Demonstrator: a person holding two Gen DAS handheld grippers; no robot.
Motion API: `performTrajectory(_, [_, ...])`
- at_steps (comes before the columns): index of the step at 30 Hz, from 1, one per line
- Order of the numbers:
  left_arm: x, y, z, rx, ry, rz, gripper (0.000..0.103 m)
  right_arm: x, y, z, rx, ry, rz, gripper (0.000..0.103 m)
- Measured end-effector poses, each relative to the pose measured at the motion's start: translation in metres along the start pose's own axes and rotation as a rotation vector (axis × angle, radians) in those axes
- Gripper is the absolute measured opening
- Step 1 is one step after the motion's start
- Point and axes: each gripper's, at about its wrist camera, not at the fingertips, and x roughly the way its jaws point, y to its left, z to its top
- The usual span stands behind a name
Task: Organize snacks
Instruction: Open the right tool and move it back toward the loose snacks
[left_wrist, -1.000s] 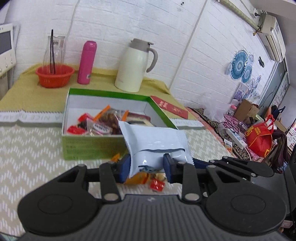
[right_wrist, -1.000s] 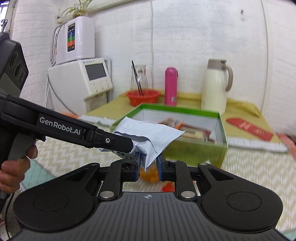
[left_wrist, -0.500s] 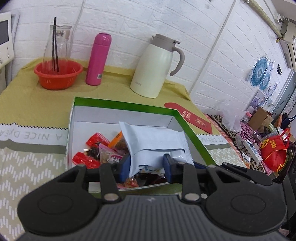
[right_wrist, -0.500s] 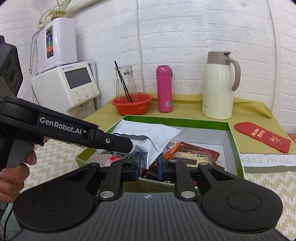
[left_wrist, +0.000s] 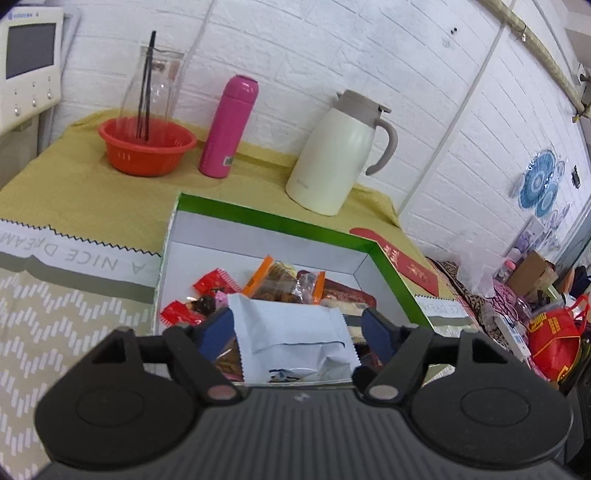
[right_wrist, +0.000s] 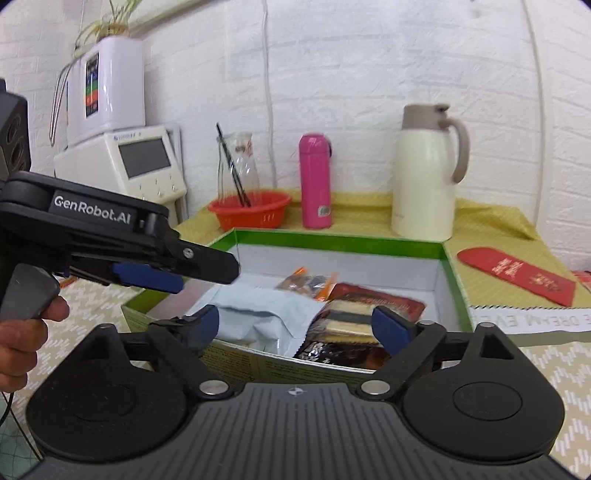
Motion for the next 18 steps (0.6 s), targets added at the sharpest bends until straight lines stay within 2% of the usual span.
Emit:
performTrajectory(1, [-0.004,-0.004,0.0,0.011,-0.01,0.033,0.08,-0.005,-0.001,0.0,0.008,0.003,-0.002,0.103])
performTrajectory(2, [-0.008,-0.008,-0.002,0.022,-0.018,0.065,0.094,-0.01,-0.002,-0.001,0.018,0.007,-0.004,0.103])
performTrajectory(4, [-0.018,-0.014,-0.007,0.042,-0.051,0.09,0.095,-0.02,-0.003,-0.004,0.039,0.016,-0.003,0.103])
performTrajectory(11, [-0.048,-0.028,-0.029,0.068,-0.047,0.042,0.095,-0.052,-0.002,-0.02,0.122,0.076,-0.022,0.103])
performTrajectory(18, [-0.06,-0.033,-0.068,0.078,0.038,-0.037,0.095,-0.085,0.002,-0.05,0.159,0.108,-0.073,0.103])
